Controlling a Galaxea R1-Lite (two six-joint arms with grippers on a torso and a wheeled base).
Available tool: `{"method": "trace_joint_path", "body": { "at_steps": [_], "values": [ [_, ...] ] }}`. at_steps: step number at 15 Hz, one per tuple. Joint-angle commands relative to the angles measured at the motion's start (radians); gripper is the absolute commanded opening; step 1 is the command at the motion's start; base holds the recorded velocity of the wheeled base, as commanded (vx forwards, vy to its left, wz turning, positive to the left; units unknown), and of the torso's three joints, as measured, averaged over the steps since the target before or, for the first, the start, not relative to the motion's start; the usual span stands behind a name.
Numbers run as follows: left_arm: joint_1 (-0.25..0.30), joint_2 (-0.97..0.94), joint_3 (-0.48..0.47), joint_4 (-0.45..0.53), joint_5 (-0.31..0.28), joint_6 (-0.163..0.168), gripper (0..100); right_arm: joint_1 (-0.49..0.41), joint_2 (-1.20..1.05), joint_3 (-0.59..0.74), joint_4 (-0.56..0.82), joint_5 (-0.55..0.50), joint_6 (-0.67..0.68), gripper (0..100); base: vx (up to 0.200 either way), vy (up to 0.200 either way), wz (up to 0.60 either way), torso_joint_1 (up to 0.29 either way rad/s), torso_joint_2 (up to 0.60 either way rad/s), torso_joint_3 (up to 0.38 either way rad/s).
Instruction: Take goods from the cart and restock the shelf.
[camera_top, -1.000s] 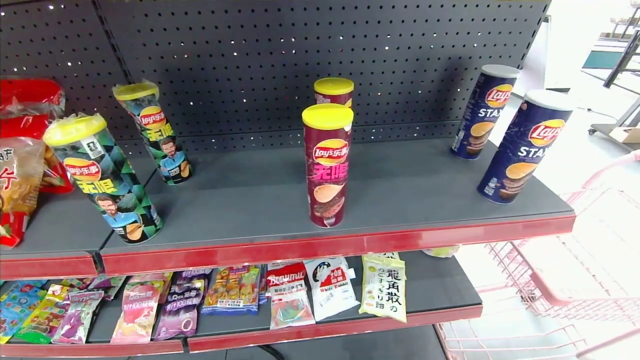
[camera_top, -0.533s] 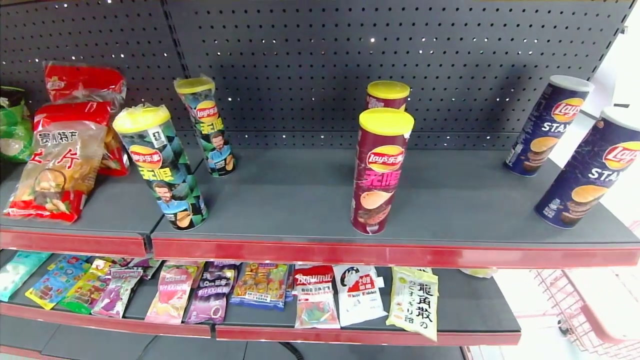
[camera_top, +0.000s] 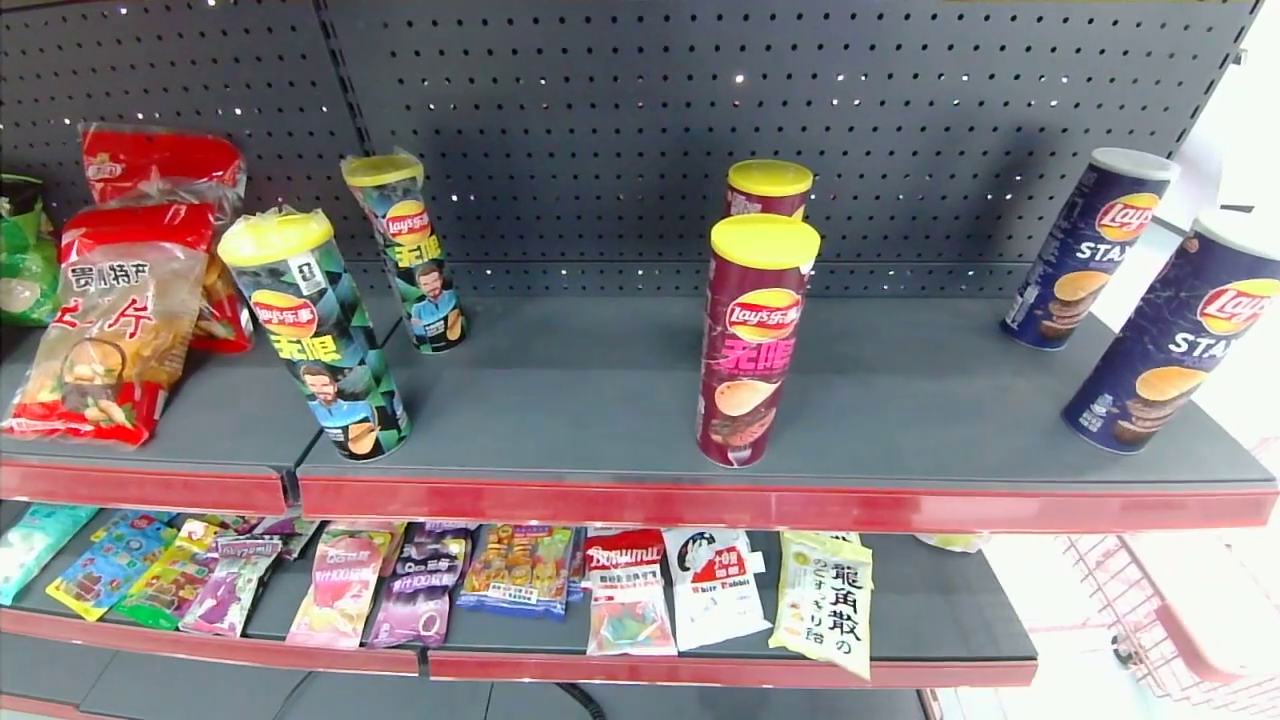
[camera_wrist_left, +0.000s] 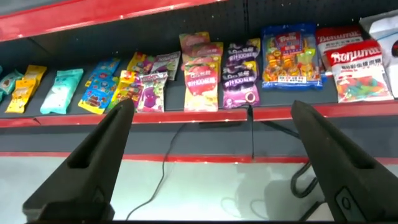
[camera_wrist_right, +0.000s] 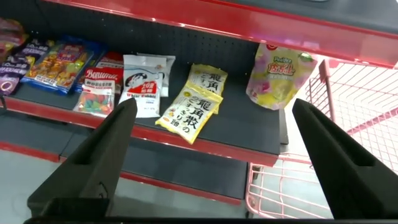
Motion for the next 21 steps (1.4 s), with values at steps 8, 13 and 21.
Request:
{"method": "trace_joint_path", "body": {
  "at_steps": [8,13,21],
  "values": [
    [-0.009,-0.111,0.133,-0.201,-0.050,-0.196,100,-0.041,-0.179,0.003,0.000,-0.155,0.088,100,0.000,0.000,0.00,0.000,0.00,0.000],
    [-0.009,-0.115,0.174,-0.324,-0.156,-0.254,100,-0.033,-0.197,0.015,-0.011,-0.101,0.122,100,0.000,0.000,0.00,0.000,0.00,0.000],
    [-0.009,-0.113,0.173,-0.292,-0.050,-0.371,100,-0.033,-0.197,0.015,0.033,-0.070,0.128,100,0.000,0.000,0.00,0.000,0.00,0.000]
  ]
}}
